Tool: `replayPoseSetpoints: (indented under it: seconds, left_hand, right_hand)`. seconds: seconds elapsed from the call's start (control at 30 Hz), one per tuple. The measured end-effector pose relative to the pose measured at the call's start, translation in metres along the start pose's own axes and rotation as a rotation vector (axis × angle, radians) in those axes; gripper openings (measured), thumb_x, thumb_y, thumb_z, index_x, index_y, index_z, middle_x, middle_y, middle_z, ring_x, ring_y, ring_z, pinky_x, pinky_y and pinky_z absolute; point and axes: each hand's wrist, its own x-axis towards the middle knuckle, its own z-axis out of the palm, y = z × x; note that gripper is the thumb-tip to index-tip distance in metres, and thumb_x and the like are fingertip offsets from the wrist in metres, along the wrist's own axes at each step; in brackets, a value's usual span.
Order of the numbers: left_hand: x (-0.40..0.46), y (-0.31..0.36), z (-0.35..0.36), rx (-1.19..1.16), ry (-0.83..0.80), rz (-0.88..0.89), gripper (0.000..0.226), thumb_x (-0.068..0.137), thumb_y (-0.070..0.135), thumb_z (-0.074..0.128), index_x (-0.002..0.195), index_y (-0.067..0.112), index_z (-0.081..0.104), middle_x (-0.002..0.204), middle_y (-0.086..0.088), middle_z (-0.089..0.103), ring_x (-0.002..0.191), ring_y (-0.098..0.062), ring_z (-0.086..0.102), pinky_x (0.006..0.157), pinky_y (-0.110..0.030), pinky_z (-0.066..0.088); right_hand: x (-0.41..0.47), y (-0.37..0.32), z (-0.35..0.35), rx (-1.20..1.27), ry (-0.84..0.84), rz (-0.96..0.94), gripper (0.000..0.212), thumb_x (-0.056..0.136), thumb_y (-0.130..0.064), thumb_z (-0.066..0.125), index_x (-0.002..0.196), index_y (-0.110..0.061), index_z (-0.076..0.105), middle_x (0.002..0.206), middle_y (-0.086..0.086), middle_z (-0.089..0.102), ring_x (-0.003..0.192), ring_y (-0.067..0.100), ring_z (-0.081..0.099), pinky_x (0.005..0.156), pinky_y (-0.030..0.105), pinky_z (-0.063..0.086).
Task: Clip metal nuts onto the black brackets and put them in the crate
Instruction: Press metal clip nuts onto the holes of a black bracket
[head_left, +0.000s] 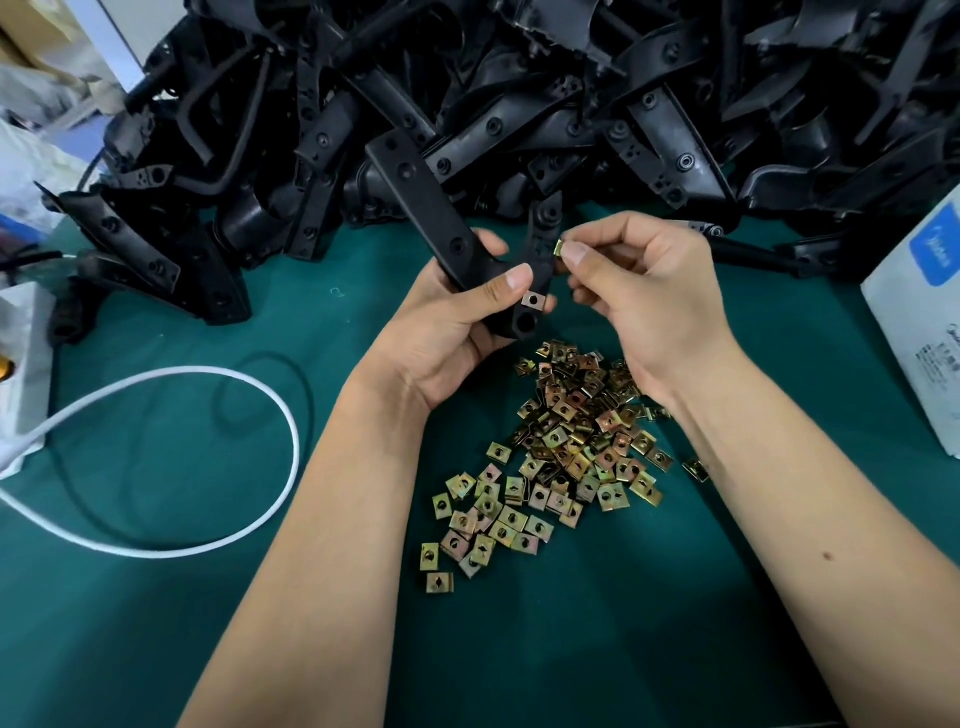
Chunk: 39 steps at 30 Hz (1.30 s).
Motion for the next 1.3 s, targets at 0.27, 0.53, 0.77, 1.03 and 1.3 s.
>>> replayPoseSetpoints:
  seconds: [0.27,0.53,0.77,1.03,1.3]
  left_hand:
    - [0.0,0.002,-0.003,0.022,-0.034,-0.087,0.032,0.077,0.007,0.074,0.098,0.02,0.055,0.083,-0.002,0.073,0.074,-0.023,0.075,0.06,-0.029,0.058]
    - [0.001,-0.001,0.002,0.098,-0.022,-0.114,0.034,0.074,0.009,0.078,0.098,0.019,0.055,0.087,-0.006,0.075,0.078,-0.023,0.076,0.063,-0.031,0.06]
    - [0.006,-0.019,0.02,0.339,0.139,0.102,0.018,0.084,0.017,0.082,0.091,0.022,0.066,0.092,-0.003,0.075,0.092,-0.025,0.075,0.075,-0.039,0.062]
    - [0.001,-0.026,0.076,0.568,0.006,0.314,0.022,0.084,0.016,0.082,0.096,0.02,0.063,0.091,-0.006,0.07,0.091,-0.025,0.07,0.088,-0.05,0.06]
    - [-0.001,-0.065,0.252,0.614,-0.38,0.347,0.042,0.079,-0.004,0.084,0.109,0.003,0.055,0.098,-0.011,0.066,0.092,-0.018,0.061,0.091,-0.041,0.055]
  right_hand:
    - [0.001,0.0,-0.001,0.086,-0.051,0.088,0.023,0.09,0.001,0.074,0.109,-0.006,0.063,0.076,0.001,0.07,0.068,0.016,0.059,0.065,0.026,0.051]
    - [0.004,0.0,-0.006,0.21,-0.097,0.195,0.028,0.091,0.005,0.069,0.114,-0.006,0.057,0.077,0.003,0.064,0.071,0.015,0.058,0.065,0.026,0.05]
    - [0.0,0.0,-0.006,0.044,0.13,0.096,0.017,0.091,-0.008,0.076,0.104,-0.011,0.066,0.075,-0.005,0.07,0.075,0.01,0.062,0.073,0.026,0.051]
    - [-0.037,-0.035,-0.038,-0.222,0.324,-0.169,0.034,0.082,-0.027,0.084,0.108,-0.02,0.064,0.082,-0.004,0.078,0.076,0.011,0.075,0.074,0.033,0.06]
    - [-0.12,-0.084,-0.18,-0.02,0.742,-0.312,0.028,0.088,-0.009,0.076,0.108,-0.008,0.056,0.065,0.001,0.067,0.057,0.012,0.057,0.064,0.028,0.05]
